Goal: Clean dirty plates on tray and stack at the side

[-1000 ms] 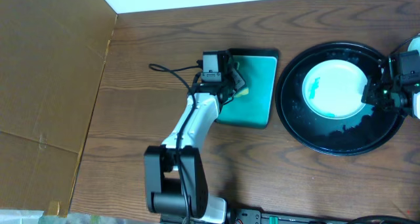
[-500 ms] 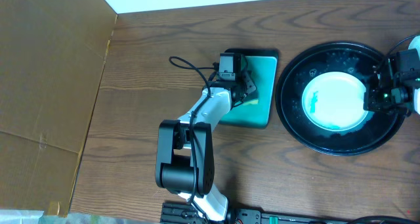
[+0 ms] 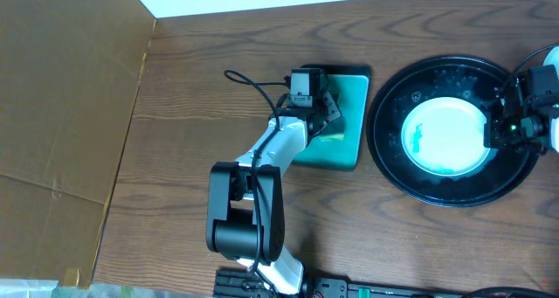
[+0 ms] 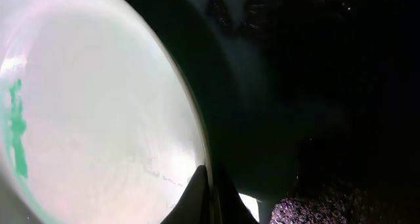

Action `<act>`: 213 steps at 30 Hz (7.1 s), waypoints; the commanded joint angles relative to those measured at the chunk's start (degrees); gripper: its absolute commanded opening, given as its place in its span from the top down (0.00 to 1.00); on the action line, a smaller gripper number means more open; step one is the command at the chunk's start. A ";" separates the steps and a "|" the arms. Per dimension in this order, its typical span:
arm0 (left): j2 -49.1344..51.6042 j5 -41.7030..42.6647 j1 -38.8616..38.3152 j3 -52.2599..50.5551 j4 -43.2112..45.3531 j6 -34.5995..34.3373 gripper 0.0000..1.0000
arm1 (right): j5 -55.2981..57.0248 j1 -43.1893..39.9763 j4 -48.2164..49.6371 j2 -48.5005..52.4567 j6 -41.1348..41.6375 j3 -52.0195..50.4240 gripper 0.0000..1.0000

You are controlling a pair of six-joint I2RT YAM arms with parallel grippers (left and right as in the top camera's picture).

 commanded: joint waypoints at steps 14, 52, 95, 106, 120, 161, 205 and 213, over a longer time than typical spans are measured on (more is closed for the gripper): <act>4.61 -5.27 -2.10 0.09 1.53 1.20 0.43 | 0.42 0.61 0.74 -0.11 -1.62 0.61 0.99; -15.45 6.51 -3.76 -0.13 -0.85 5.03 0.93 | 0.35 0.72 3.67 0.09 -5.09 0.59 0.99; 1.97 0.13 -28.22 -0.09 18.53 -11.06 0.93 | 0.02 0.72 3.39 0.09 3.78 0.59 0.99; 11.13 7.08 -28.37 -0.09 19.69 -6.21 0.93 | 0.02 0.72 3.63 0.09 3.78 0.59 0.99; 10.03 -17.70 -28.06 -0.07 25.64 16.59 0.93 | 0.04 0.72 3.58 0.09 3.13 0.59 0.99; 12.24 23.52 -21.97 -0.13 29.53 -4.96 0.93 | 0.04 0.72 3.19 0.09 3.15 0.59 0.99; 17.73 1.44 -27.17 -0.39 39.06 6.54 0.93 | 0.02 0.72 3.15 0.09 3.15 0.59 0.99; 14.23 19.41 -27.10 -0.39 46.99 6.51 0.93 | 0.02 0.72 2.73 0.09 3.15 0.59 0.99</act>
